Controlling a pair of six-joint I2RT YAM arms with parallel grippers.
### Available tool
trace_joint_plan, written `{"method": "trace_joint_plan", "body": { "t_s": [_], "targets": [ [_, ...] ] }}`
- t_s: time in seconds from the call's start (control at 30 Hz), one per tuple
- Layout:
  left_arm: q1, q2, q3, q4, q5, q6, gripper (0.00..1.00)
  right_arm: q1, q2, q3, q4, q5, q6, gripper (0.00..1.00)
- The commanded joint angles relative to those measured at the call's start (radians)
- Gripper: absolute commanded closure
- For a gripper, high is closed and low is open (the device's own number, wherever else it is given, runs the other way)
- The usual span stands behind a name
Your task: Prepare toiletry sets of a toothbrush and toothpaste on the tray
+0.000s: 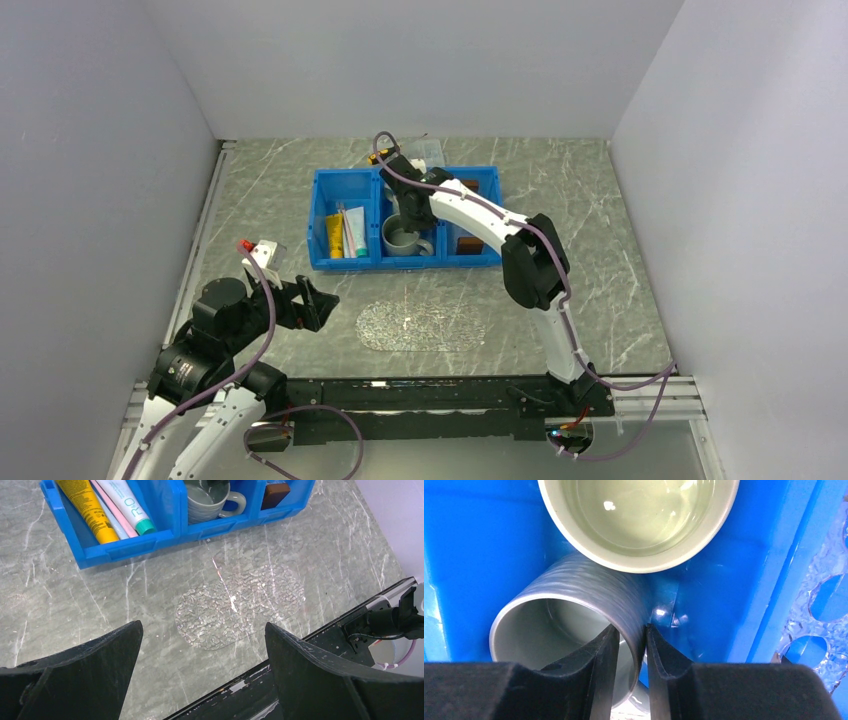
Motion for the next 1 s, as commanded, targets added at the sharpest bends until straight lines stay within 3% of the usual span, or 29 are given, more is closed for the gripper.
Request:
{"method": "trace_joint_plan", "body": {
  "t_s": [0.0,0.23,0.4,0.97],
  "targets": [
    [-0.003,0.006,-0.001,0.043,0.008,0.013,0.01,-0.002,0.011,0.055,-0.014,0.007,-0.011,0.73],
    [-0.002,0.008,-0.001,0.042,0.008,0.014,0.01,-0.003,0.017,0.084,-0.039,0.010,-0.014,0.84],
    [-0.002,0.007,-0.001,0.043,0.009,0.015,0.01,-0.003,0.024,0.130,-0.070,0.016,-0.018,1.00],
    [-0.002,-0.005,-0.001,0.042,0.001,0.013,0.01,-0.003,-0.058,0.227,-0.138,0.035,-0.030,1.00]
  ]
}}
